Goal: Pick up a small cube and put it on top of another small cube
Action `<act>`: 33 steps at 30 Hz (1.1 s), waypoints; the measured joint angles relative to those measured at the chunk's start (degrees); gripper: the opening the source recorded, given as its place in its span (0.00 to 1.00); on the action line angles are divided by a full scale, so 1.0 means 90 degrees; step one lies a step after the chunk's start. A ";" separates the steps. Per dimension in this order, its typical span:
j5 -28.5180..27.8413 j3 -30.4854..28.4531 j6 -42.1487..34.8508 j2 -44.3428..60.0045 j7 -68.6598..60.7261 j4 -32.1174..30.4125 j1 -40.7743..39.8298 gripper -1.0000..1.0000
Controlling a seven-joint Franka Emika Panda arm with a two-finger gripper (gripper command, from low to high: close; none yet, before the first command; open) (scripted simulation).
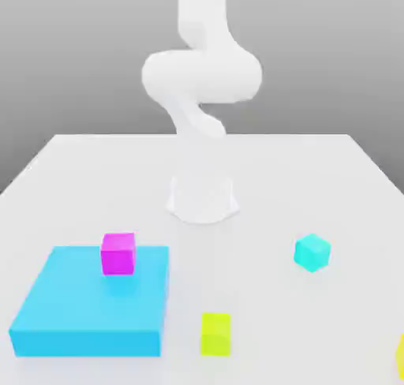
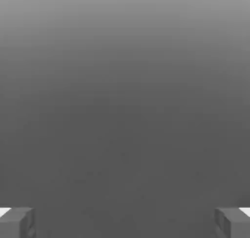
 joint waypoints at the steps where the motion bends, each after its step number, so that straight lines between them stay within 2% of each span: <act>1: -0.0016 0.0036 0.0059 0.0251 -0.0132 0.0029 0.0083 0.50; 18: -0.0378 0.0772 0.0990 0.4193 -0.2119 0.0485 0.1309 0.50; 33: -0.1226 0.1213 0.1958 0.7698 -0.3292 0.0945 0.2267 0.50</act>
